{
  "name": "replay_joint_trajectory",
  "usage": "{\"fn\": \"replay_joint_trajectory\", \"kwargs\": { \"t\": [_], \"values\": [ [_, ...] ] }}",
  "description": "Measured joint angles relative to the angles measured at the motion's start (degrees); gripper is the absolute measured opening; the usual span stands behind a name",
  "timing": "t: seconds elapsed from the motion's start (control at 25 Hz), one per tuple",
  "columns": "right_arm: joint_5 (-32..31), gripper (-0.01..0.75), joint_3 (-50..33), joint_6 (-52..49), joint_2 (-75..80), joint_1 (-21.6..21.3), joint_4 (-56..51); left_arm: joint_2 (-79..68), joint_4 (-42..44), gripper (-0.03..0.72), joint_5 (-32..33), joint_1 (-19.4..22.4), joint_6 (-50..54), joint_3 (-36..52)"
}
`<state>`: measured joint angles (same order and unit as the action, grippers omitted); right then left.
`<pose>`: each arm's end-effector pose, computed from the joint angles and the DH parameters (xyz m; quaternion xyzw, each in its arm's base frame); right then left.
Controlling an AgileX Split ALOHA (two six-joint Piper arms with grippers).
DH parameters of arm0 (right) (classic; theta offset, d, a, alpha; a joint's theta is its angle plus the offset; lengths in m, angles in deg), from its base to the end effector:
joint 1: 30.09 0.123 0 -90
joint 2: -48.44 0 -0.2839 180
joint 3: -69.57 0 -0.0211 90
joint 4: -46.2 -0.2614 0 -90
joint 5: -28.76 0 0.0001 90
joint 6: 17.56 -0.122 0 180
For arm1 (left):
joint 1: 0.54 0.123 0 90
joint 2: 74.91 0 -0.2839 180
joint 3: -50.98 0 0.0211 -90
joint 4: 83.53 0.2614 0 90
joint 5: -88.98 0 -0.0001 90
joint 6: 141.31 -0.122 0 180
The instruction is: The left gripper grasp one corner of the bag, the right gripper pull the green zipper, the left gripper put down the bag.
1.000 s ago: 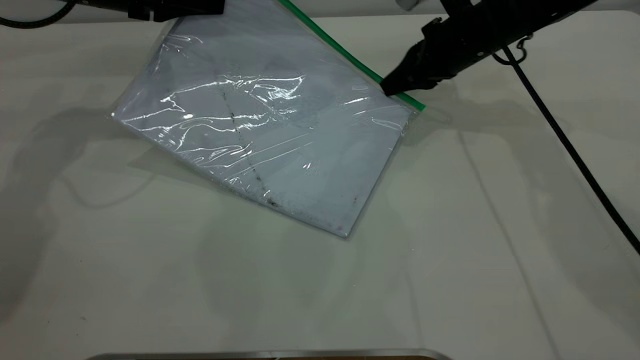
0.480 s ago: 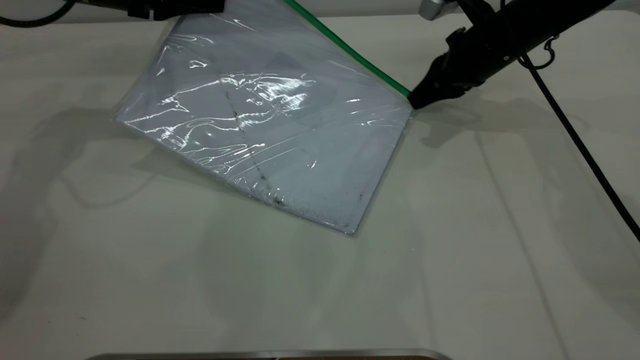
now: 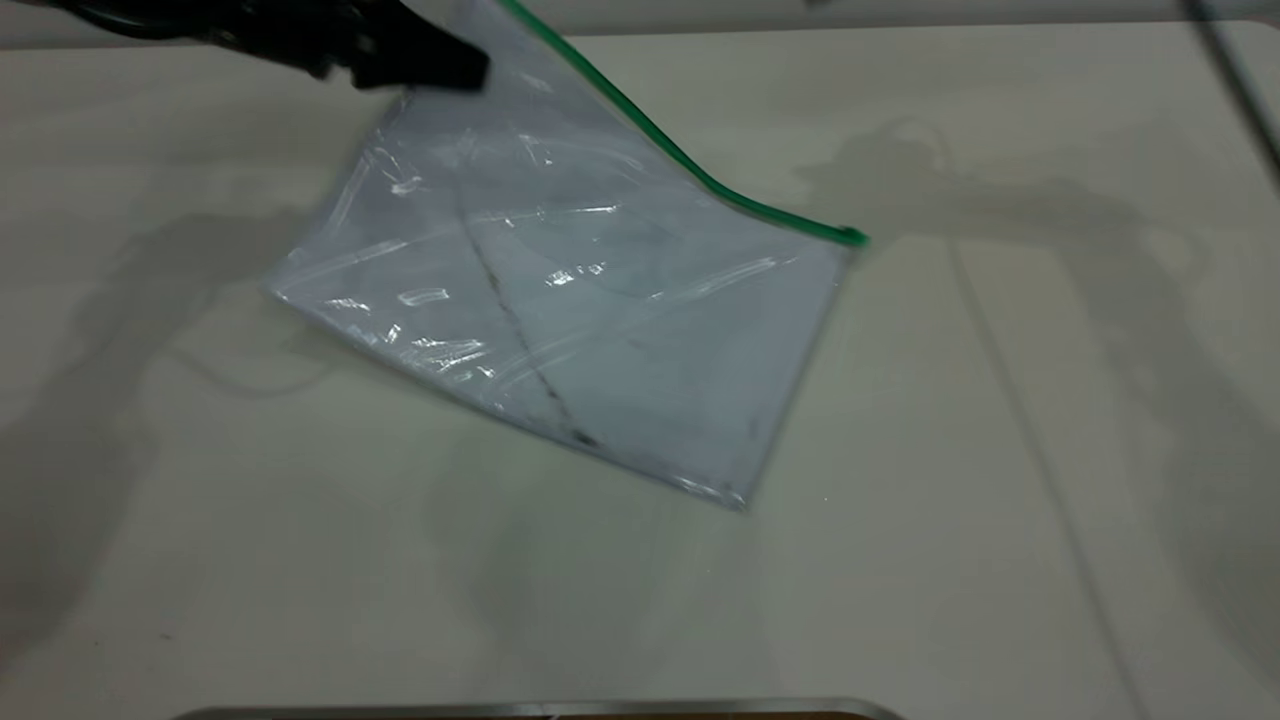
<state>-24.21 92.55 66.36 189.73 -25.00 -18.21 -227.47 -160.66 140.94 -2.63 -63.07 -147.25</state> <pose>0.4965 0.1325 0.1233 -0.3862 0.8034 0.3058 0.3345 0.4887 -0.1116 0.0185 0.3614 0.8046 -0.3354 0.3309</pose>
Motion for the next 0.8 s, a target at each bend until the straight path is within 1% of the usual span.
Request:
{"fn": "replay_joint_trajectory", "kwargs": {
  "t": [0.08, 0.2, 0.28, 0.32, 0.4, 0.52, 0.64, 0.8],
  "values": [
    [-5.5, 0.509, 0.0, -3.1, -5.4, 0.0, -0.2, -0.1, 1.5, 0.232, -2.1, -1.4, 4.3, 0.0],
    [-13.0, 0.465, 0.0, -9.8, -12.5, 0.0, -0.1, 1.5, 4.5, 0.386, -2.2, -2.3, 12.0, 0.0],
    [-15.1, 0.432, 0.0, -15.0, -16.6, 0.0, 0.4, 4.5, 7.4, 0.473, -1.9, -1.9, 17.3, 0.0],
    [-15.5, 0.418, 0.0, -17.8, -18.8, 0.0, 0.8, 6.3, 8.9, 0.497, -1.5, -1.6, 20.0, 0.0],
    [-15.9, 0.396, 0.0, -25.1, -22.8, 0.0, 2.8, 11.8, 12.0, 0.522, 0.1, -0.6, 24.4, 0.0],
    [-16.7, 0.369, 0.0, -35.8, -29.2, 0.0, 8.6, 20.4, 15.4, 0.525, 3.8, 0.9, 31.1, 0.0],
    [-17.2, 0.347, 0.0, -46.5, -36.0, 0.6, 17.4, 30.2, 19.0, 0.525, 8.2, 2.6, 39.0, 0.0],
    [-17.8, 0.340, -0.2, -59.6, -43.7, 2.4, 32.4, 41.7, 26.9, 0.525, 13.4, 3.1, 48.7, 0.0]
  ]
}}
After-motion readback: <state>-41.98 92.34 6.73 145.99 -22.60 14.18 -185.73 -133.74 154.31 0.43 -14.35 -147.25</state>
